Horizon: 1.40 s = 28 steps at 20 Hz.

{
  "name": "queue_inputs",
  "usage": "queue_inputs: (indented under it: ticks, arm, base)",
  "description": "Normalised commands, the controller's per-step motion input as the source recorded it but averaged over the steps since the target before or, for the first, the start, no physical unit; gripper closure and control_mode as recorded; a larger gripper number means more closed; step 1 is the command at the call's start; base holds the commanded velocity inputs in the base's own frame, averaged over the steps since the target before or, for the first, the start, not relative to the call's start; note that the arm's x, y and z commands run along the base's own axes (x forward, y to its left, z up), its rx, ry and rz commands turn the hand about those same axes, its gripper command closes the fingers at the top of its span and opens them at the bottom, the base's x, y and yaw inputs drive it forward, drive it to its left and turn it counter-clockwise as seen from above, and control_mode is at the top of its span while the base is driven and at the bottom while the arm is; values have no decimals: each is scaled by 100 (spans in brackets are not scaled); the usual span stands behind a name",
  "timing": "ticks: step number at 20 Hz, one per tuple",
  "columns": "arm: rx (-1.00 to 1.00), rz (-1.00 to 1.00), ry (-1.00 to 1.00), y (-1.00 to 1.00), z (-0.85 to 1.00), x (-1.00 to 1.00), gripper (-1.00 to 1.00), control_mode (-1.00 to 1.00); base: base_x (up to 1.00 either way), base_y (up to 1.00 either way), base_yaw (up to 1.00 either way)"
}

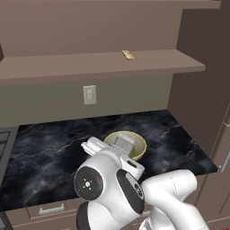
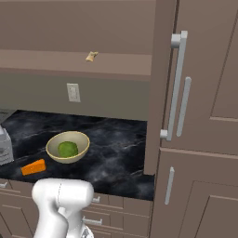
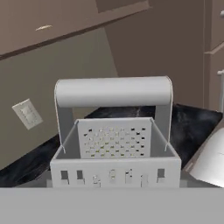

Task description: Pick the cheese from the fridge and the cheese grater from the cabinet and place them next to the salad bowl.

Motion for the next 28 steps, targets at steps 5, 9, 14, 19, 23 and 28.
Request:
queue_inputs:
  ticks: [5,9,14,19,23,28]
  arm:
    - [0,0,0,21,-44,23,100,-100]
    - [0,0,0,16,-32,34,100,-100]
    - [-1,-3,0,20,-4,30,100,-100]
    - [-1,-3,3,16,0,24,100,-100]
    - [0,-4,12,9,-2,24,100,-100]
    - [0,-3,21,0,-3,33,100,-100]
  base:
    - [0,0,0]
    - [0,0,0]
    - [0,0,0]
    - [0,0,0]
    - [0,0,0]
    - [0,0,0]
